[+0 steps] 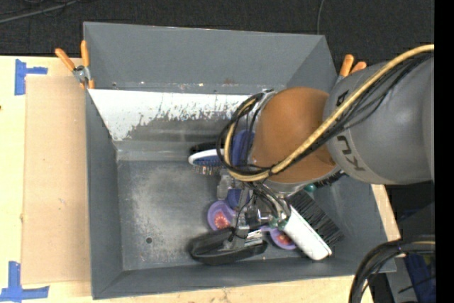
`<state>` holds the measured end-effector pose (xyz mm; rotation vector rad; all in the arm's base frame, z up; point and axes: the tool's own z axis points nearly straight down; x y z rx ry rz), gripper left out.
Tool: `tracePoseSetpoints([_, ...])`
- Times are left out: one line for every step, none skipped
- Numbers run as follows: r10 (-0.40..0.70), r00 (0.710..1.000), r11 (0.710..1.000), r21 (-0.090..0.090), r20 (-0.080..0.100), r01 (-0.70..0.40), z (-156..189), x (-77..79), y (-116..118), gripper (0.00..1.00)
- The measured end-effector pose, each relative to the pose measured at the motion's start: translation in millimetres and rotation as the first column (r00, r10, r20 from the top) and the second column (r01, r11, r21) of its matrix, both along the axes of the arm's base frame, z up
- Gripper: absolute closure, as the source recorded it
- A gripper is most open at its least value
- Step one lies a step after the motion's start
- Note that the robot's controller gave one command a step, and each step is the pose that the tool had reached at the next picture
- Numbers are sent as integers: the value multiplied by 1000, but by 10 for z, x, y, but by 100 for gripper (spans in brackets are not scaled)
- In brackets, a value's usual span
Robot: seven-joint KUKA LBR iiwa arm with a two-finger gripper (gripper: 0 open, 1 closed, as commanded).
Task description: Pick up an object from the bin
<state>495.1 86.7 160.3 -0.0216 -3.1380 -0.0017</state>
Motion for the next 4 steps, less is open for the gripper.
tracePoseSetpoints([0, 1000, 1000, 0, 0, 0, 0, 0, 0, 0])
tracePoseSetpoints([-3, 1000, 1000, 0, -3, 3, -36, -28, -5, 0])
tracePoseSetpoints([-35, 999, 999, 1, -4, 35, -297, -133, -16, 0])
tracePoseSetpoints([-85, 996, 996, 2, -3, 85, -308, -15, -22, 0])
